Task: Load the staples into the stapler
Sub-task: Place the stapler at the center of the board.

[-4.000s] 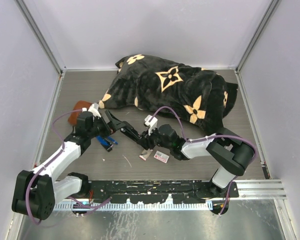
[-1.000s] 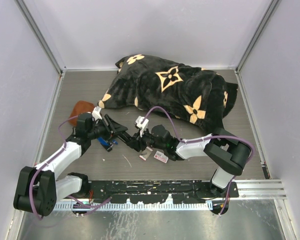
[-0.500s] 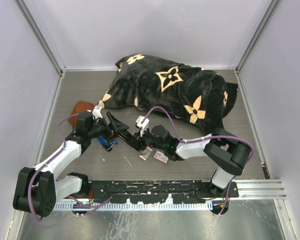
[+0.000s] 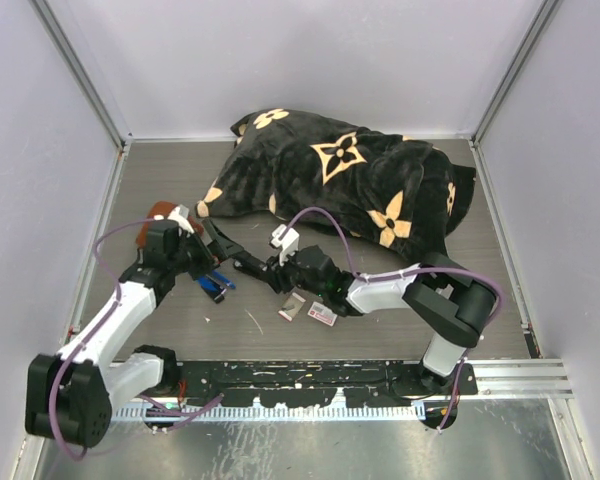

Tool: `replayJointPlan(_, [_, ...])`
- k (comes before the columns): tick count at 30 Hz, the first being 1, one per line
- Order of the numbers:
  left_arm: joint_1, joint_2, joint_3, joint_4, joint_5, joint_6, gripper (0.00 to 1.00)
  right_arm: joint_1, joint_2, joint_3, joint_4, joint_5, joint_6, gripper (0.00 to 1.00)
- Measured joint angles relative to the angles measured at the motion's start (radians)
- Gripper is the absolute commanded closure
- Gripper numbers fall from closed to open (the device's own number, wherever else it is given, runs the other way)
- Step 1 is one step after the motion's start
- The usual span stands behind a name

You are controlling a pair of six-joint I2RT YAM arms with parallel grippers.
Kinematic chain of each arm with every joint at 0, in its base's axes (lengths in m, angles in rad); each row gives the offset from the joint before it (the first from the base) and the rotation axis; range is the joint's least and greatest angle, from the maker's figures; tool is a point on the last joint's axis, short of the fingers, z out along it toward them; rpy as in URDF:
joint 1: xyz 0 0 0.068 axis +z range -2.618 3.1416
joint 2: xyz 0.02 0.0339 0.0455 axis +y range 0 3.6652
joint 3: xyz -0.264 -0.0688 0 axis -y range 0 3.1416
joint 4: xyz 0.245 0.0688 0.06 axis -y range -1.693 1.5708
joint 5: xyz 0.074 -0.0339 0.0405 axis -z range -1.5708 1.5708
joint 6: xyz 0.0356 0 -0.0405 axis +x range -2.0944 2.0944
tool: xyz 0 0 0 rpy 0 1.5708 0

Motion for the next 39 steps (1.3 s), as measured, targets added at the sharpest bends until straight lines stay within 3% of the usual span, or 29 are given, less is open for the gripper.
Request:
replayJointPlan(7, [0.023,-0.214,0.039,-0.138,-0.171,0.126,0.02,-0.002,0.086,0.102,-0.011,0.043,-0.001,0.99])
replayJointPlan(17, [0.043,-0.243,0.061,-0.195,-0.230,0.177,0.02,-0.004,0.287,0.273,-0.020,0.055,-0.008,0.99])
replayJointPlan(19, [0.043,-0.243,0.061,-0.199,-0.234,0.177,0.02,-0.004,0.312,0.300,-0.021,0.056,-0.007,0.89])
replayJointPlan(22, [0.043,-0.245,0.058,-0.200,-0.245,0.178,0.02,-0.004,0.335,0.333,-0.031,0.056,-0.007,0.59])
replayJointPlan(25, [0.043,-0.252,0.049,-0.203,-0.257,0.178,0.02,-0.006,0.340,0.343,-0.044,0.050,-0.006,0.42])
replayJointPlan(32, [0.045,-0.262,0.010,-0.187,-0.302,0.178,0.02,-0.018,0.330,0.315,-0.069,0.017,-0.011,0.23])
replayJointPlan(36, [0.048,-0.261,-0.038,-0.141,-0.341,0.180,0.02,-0.037,0.253,0.261,-0.119,-0.015,-0.010,0.04])
replayJointPlan(39, [0.053,-0.254,-0.069,-0.087,-0.407,0.208,0.02,-0.077,0.128,0.232,-0.206,-0.028,0.000,0.02])
